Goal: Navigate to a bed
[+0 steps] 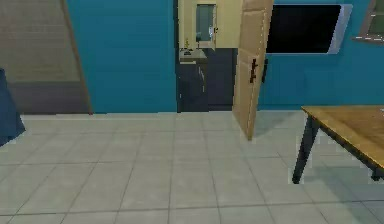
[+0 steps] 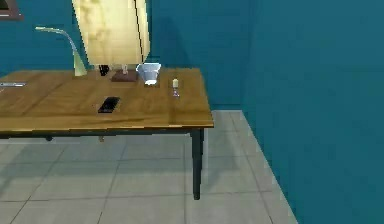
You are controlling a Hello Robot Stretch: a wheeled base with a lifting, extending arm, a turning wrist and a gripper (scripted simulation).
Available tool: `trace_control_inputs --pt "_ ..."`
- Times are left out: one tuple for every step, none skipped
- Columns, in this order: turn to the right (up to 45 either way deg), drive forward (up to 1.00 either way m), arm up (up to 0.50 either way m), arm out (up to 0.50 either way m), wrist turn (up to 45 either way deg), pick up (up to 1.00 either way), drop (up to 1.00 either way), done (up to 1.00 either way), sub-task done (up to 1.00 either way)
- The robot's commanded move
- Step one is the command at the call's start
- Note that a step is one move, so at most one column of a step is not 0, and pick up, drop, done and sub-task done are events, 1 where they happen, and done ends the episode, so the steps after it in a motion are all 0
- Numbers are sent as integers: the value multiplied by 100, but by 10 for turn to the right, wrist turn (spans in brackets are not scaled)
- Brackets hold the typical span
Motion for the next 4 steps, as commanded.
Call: trace_control_inputs --pt "0 100 0 0 0 0 0 0 0" --pt "30 0 0 0 0 0 0 0 0" --pt "30 0 0 0 0 0 0 0 0" --pt "0 100 0 0 0 0 0 0 0"
